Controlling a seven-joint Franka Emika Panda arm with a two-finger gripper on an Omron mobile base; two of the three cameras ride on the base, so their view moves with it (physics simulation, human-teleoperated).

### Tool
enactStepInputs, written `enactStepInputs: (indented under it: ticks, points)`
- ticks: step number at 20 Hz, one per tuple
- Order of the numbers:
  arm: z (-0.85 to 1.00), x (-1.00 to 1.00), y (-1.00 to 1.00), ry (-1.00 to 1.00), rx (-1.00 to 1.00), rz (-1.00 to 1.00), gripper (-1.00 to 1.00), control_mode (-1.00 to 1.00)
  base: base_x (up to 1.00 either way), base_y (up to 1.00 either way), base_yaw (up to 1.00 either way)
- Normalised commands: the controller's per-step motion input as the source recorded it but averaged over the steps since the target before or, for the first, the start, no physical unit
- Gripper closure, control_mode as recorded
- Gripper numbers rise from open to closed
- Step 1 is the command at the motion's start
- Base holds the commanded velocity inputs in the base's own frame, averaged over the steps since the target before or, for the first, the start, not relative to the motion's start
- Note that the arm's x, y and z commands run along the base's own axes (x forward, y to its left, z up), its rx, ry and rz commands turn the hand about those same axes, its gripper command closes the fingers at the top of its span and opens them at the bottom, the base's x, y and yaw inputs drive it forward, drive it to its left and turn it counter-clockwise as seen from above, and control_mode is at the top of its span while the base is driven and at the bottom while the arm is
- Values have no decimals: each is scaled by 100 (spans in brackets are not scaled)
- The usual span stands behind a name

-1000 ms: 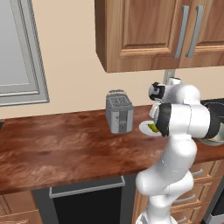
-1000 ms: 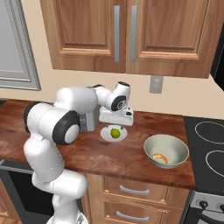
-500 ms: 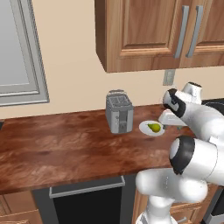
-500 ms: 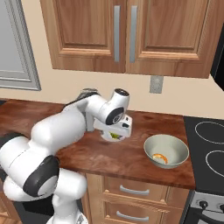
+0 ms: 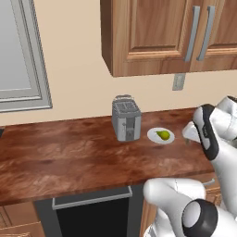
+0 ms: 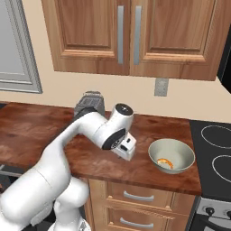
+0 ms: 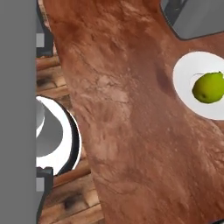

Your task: Remove the pear from the bowl and place it on the small plate. Then place the bowl with only the shrimp in the microwave, close the door, and press the start button to microwave the shrimp.

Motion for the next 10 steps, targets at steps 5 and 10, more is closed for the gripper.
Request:
enactStepInputs:
  ticks: [5,10]
  points:
    - [6,-80,-44,-1,18,-34,-100,-100,0,0,0]
    - [0,-41,-58,0,16,-34,-100,-100,0,0,0]
